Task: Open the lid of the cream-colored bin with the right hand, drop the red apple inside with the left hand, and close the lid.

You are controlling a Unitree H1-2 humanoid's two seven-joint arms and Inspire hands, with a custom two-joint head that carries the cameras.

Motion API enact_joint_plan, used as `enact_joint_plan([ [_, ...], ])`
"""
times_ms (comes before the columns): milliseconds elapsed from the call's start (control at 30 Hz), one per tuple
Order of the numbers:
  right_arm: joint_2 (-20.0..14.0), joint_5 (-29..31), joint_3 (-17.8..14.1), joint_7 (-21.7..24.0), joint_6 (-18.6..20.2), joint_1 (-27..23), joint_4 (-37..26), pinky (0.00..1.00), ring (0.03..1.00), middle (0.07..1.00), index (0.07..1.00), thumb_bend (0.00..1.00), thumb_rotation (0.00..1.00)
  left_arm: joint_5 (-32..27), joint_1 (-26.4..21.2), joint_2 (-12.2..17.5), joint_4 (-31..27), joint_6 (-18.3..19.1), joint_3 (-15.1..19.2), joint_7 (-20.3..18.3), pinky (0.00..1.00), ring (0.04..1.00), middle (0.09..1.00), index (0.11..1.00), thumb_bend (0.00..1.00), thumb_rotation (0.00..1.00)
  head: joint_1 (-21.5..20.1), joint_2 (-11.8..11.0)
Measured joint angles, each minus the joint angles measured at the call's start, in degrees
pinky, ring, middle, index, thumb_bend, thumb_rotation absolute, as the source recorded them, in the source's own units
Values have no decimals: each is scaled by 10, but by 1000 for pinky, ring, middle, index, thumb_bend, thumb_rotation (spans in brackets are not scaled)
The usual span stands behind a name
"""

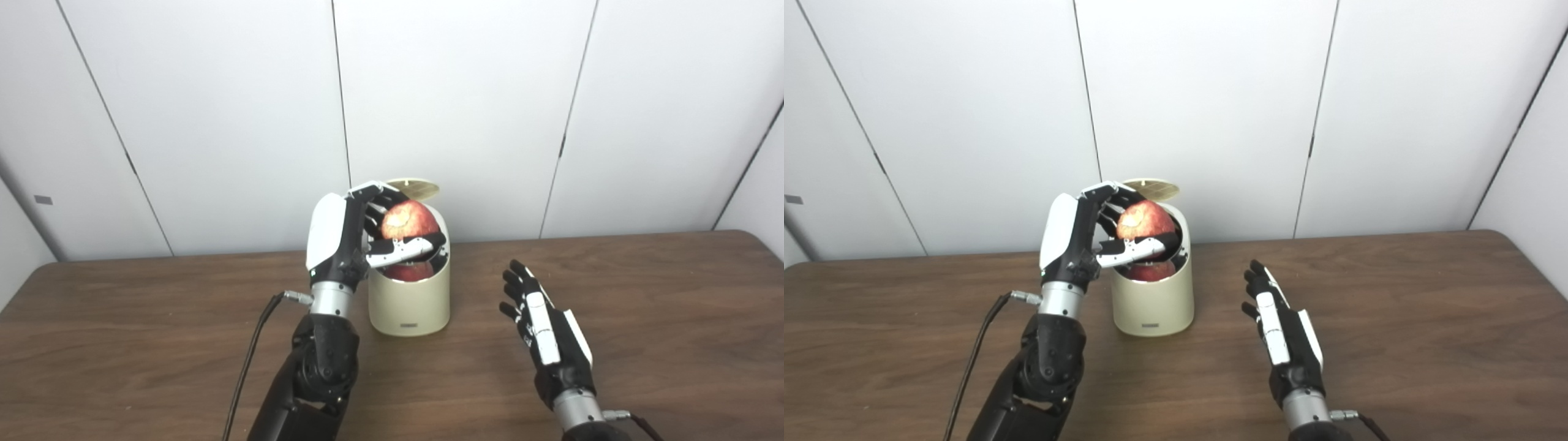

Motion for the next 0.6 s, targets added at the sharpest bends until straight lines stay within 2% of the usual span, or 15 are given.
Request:
enact_joint_plan([
  [67,1,0,0,0,0,0,0,886,942,928,939,606,966,17,-4,8,1,0,-13,0,351,425,555,495,472,0,0,0],
  [233,2,1,1,0,1,0,0,887,937,920,937,592,970,54,-12,28,10,-1,-31,-1,412,453,549,479,475,0,2,1],
  [300,2,1,1,0,1,0,0,884,935,917,935,592,968,63,-12,34,12,-1,-36,-2,396,447,547,483,475,0,2,1],
  [600,2,-1,3,0,2,0,0,845,919,903,930,571,971,81,-17,39,29,0,-39,-3,388,447,520,490,477,0,6,1],
])
